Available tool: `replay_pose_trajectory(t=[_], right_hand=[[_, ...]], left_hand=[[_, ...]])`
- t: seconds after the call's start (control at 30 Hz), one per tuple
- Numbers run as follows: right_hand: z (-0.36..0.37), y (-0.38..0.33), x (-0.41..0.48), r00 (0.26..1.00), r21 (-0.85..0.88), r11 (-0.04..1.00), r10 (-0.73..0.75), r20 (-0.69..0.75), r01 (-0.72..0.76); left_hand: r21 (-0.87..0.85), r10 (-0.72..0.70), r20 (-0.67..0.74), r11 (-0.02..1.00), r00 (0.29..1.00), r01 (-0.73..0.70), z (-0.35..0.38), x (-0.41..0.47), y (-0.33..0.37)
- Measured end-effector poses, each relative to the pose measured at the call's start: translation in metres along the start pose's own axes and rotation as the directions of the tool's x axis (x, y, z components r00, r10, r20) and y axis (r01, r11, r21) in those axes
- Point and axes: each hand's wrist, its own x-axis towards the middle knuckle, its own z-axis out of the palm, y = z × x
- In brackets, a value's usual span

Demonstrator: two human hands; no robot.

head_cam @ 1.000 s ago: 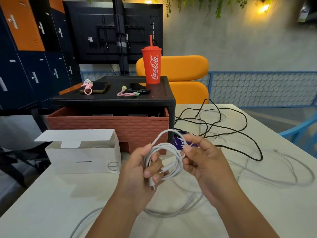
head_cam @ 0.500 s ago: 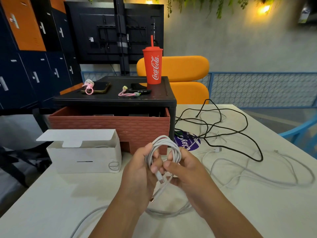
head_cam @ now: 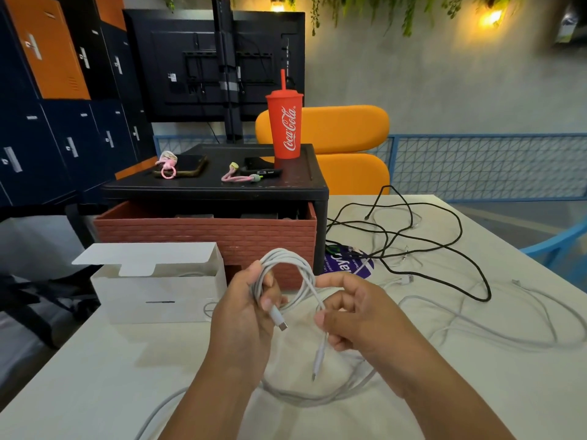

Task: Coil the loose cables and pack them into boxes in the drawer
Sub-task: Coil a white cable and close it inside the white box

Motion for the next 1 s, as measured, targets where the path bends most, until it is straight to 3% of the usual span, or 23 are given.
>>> replay_pose_trajectory(t=[0.13,0.23,0.3,0.43,0.53,0.63,0.8,1.0], right_hand=[[-0.001,0.006,0.004,0.903,-0.411,0.9,-0.29,-0.317,0.144],[0.002,0.009,0.004,0.83,-0.476,0.855,-0.41,-0.378,0.206],[0.001,0.008,0.006,0.816,-0.37,0.898,-0.391,-0.426,0.237],[0.0,0.007,0.007,0.895,0.059,0.968,-0.202,-0.398,0.244],[0.001,0.005,0.005,0.938,0.387,0.882,-0.148,-0.314,0.268],[0.002,0.001,0.004,0.979,0.624,0.757,-0.104,-0.174,0.191],[0.002,0.007,0.007,1.0,0.724,0.689,-0.002,0.012,-0.007],[-0.001,0.012,0.011,0.997,0.782,0.62,0.008,0.078,-0.066]], left_hand=[[-0.063,-0.059,0.081,0.996,0.995,0.064,0.003,-0.003,0.002],[-0.137,-0.104,0.194,0.982,0.976,0.132,0.007,-0.007,0.001],[-0.167,-0.117,0.243,0.973,0.963,0.16,0.008,-0.008,0.0],[-0.128,-0.151,0.24,0.974,0.959,0.185,0.007,-0.007,-0.001],[-0.022,-0.165,0.2,0.985,0.966,0.173,0.004,-0.006,-0.002],[0.069,-0.181,0.199,0.983,0.963,0.17,0.004,-0.005,-0.004],[0.027,-0.131,0.146,0.991,0.981,0.128,0.008,-0.006,-0.004],[0.044,-0.061,0.12,0.997,0.991,0.056,0.01,-0.006,-0.008]])
